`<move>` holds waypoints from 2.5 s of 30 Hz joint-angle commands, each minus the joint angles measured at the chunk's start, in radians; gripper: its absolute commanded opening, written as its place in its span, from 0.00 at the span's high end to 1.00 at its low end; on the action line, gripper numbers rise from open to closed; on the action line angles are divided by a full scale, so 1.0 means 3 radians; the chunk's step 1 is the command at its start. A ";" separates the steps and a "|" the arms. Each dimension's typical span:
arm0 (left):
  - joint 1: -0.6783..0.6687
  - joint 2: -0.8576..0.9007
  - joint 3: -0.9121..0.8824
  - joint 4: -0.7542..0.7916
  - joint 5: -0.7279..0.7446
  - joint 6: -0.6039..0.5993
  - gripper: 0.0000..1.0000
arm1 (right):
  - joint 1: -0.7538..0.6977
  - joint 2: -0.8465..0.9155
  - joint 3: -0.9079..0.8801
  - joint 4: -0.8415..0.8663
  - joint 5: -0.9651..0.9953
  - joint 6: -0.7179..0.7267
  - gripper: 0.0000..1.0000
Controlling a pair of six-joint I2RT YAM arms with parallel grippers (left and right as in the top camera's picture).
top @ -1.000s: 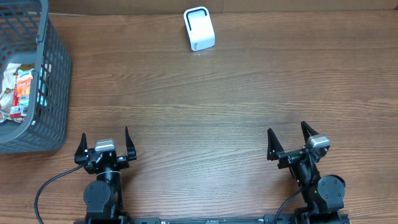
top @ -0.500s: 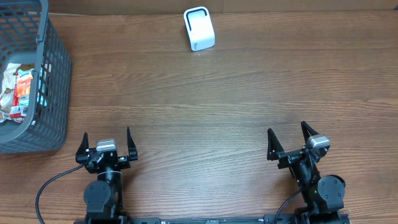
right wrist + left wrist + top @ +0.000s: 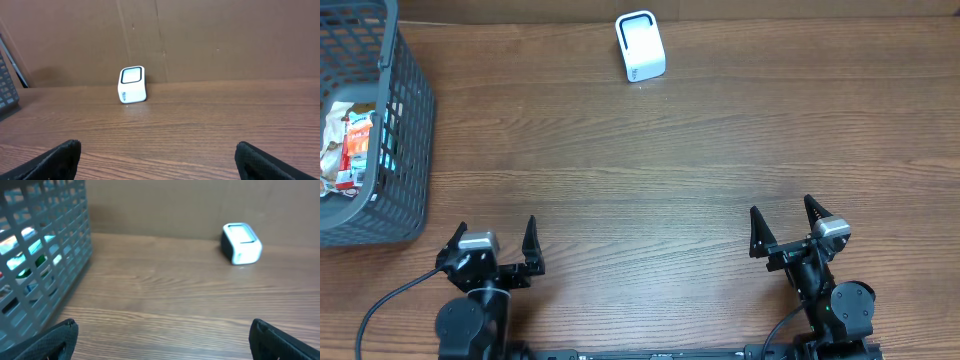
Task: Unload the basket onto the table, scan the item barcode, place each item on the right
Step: 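Reach the left gripper into the grey basket toward the packages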
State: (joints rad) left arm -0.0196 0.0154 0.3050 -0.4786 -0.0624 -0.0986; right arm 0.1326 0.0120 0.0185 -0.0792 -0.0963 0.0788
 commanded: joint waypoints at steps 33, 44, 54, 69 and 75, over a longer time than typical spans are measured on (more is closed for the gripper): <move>-0.0014 0.5075 0.6578 -0.3379 0.0455 0.0693 0.01 | -0.0010 -0.0027 -0.0036 0.0009 0.0031 0.0011 0.00; 0.0715 0.5332 0.6579 -0.2991 0.0122 0.0690 0.00 | -0.0010 -0.0027 -0.0036 0.0009 0.0031 0.0011 0.00; 0.1648 0.5553 0.6527 -0.3104 0.0518 0.0806 0.00 | -0.0010 -0.0027 -0.0036 0.0009 0.0031 0.0011 0.00; 0.2485 0.6029 0.6516 -0.3154 0.0557 0.0856 0.00 | -0.0010 -0.0027 -0.0036 0.0009 0.0031 0.0011 0.00; 0.2550 0.6298 0.6516 -0.3048 0.0673 0.1114 0.00 | -0.0010 -0.0027 -0.0036 0.0009 0.0031 0.0011 0.00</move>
State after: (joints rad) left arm 0.7513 1.8469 2.2524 -1.4033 0.0845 0.1596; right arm 0.1326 0.0116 0.0185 -0.0799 -0.0963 0.0780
